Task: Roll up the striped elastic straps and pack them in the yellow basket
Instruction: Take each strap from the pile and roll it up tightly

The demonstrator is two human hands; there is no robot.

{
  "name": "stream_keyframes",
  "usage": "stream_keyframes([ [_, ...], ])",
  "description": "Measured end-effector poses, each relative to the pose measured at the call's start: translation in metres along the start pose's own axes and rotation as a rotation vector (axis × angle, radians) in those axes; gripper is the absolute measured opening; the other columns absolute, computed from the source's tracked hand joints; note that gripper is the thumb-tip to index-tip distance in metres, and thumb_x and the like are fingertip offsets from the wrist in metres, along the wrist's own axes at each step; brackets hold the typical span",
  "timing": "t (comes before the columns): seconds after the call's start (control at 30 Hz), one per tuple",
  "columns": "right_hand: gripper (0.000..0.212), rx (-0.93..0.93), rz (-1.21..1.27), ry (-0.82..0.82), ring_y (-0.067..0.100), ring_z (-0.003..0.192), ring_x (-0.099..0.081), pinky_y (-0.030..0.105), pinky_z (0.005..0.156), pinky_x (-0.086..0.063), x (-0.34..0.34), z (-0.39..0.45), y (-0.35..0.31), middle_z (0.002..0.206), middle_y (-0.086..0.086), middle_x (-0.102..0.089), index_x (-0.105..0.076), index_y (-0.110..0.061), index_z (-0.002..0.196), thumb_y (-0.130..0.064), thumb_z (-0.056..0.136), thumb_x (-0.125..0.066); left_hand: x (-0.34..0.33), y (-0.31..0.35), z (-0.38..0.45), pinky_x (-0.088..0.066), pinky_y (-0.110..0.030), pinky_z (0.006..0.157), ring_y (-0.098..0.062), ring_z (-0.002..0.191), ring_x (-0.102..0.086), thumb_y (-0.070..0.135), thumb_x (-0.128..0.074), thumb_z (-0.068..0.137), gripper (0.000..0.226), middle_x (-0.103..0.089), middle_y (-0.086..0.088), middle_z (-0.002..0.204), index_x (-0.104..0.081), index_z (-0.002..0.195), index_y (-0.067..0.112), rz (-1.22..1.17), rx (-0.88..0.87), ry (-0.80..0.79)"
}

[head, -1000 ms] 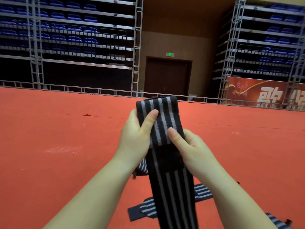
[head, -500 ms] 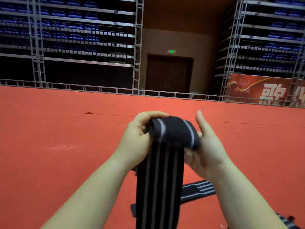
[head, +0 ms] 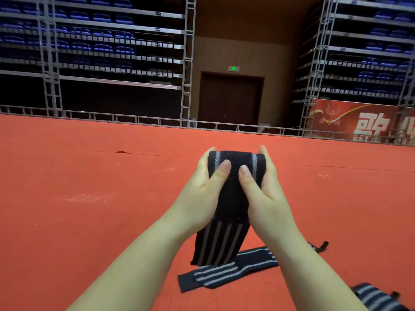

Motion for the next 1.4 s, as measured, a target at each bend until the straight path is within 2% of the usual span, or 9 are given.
stream_keyframes([
  [0.23, 0.055, -0.033, -0.073, -0.21, -0.003, 0.105, -0.061, 0.026, 0.092, -0.047, 0.002, 0.002, 0.005, 0.112, -0.015, -0.067, -0.056, -0.03, 0.12, -0.061, 0.075, -0.05, 0.01, 0.002, 0.008, -0.046, -0.035, 0.1, -0.011, 0.113, -0.06, 0.043, -0.052, 0.08, 0.061, -0.062, 0.001, 0.123, -0.043, 0.135, 0.019, -0.171, -0.116, 0.204],
  [0.53, 0.038, 0.021, -0.089, 0.088, 0.008, 0.095, -0.067, 0.041, 0.09, -0.051, 0.014, 0.003, 0.014, 0.098, -0.006, -0.072, -0.064, -0.025, 0.101, -0.053, 0.084, -0.045, 0.011, -0.019, 0.003, -0.056, -0.028, 0.075, -0.014, 0.096, -0.068, 0.012, -0.058, 0.088, 0.028, -0.069, -0.002, 0.108, -0.058, 0.116, 0.017, -0.147, 0.102, -0.072],
  [0.7, 0.066, -0.434, 0.303, -0.07, 0.032, 0.078, -0.064, 0.035, 0.065, -0.05, 0.006, 0.001, 0.015, 0.079, 0.012, -0.068, -0.07, -0.018, 0.101, -0.07, 0.082, -0.034, 0.019, -0.02, 0.008, -0.052, -0.021, 0.071, -0.013, 0.088, -0.068, -0.006, -0.062, 0.082, 0.029, -0.071, 0.0, 0.097, -0.069, 0.093, 0.019, -0.154, -0.031, 0.059],
  [0.77, 0.068, -0.535, 0.404, -0.182, 0.047, 0.101, -0.059, 0.048, 0.089, -0.048, 0.008, 0.0, 0.015, 0.105, 0.028, -0.065, -0.072, -0.014, 0.103, -0.069, 0.078, -0.043, 0.023, -0.019, 0.008, -0.052, -0.018, 0.073, -0.007, 0.088, -0.067, -0.016, -0.061, 0.075, 0.042, -0.072, 0.008, 0.088, -0.074, 0.077, 0.024, -0.066, -0.062, 0.104],
  [0.87, 0.043, -0.485, 0.461, -0.224, 0.026, 0.089, -0.068, 0.04, 0.087, -0.049, 0.011, -0.002, 0.01, 0.102, 0.015, -0.07, -0.07, -0.008, 0.106, -0.04, 0.078, -0.06, 0.023, -0.014, 0.006, -0.05, -0.018, 0.085, -0.002, 0.1, -0.063, -0.023, -0.051, 0.072, 0.057, -0.07, 0.015, 0.098, -0.075, 0.07, 0.029, 0.089, -0.078, 0.166],
  [1.0, 0.025, -0.281, 0.267, -0.151, 0.019, 0.092, -0.069, 0.035, 0.08, -0.053, 0.012, -0.003, 0.011, 0.106, 0.007, -0.072, -0.062, -0.016, 0.117, -0.016, 0.095, -0.051, 0.02, -0.015, 0.008, -0.055, -0.026, 0.072, -0.013, 0.088, -0.067, 0.008, -0.045, 0.095, 0.031, -0.071, 0.003, 0.106, -0.07, 0.104, 0.024, -0.265, 0.128, 0.096],
  [1.13, 0.053, -0.042, -0.084, -0.032, 0.001, 0.129, -0.042, 0.024, 0.11, -0.033, 0.001, -0.009, 0.008, 0.145, -0.011, -0.043, -0.031, -0.028, 0.146, -0.027, 0.097, -0.05, 0.005, -0.016, -0.001, -0.05, -0.034, 0.09, -0.012, 0.099, -0.067, 0.041, -0.049, 0.093, 0.029, -0.07, 0.005, 0.109, -0.06, 0.116, 0.027, -0.231, 0.192, 0.017],
  [1.23, 0.068, 0.022, -0.169, -0.032, -0.012, 0.131, -0.027, -0.004, 0.099, -0.023, -0.006, -0.015, 0.003, 0.151, -0.019, -0.025, -0.006, -0.031, 0.15, -0.029, 0.096, -0.047, 0.001, -0.013, -0.005, -0.052, -0.031, 0.084, -0.008, 0.095, -0.068, 0.037, -0.048, 0.094, 0.021, -0.072, 0.01, 0.102, -0.059, 0.111, 0.034, -0.199, 0.119, 0.101],
  [1.4, 0.081, -0.018, -0.166, -0.175, -0.024, 0.105, -0.048, -0.003, 0.083, -0.037, -0.004, -0.016, 0.003, 0.121, -0.037, -0.047, -0.014, -0.045, 0.145, -0.032, 0.085, -0.065, 0.008, -0.022, -0.011, -0.05, -0.037, 0.091, -0.016, 0.105, -0.065, 0.032, -0.051, 0.094, 0.033, -0.068, 0.001, 0.114, -0.051, 0.126, 0.024, -0.302, 0.068, 0.183],
])
Point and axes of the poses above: each hand's wrist, its own z-axis towards the middle knuckle, its own x-axis out of the back of the hand, y = z × x, the point moved 2 cm from there along z, towards the middle knuckle
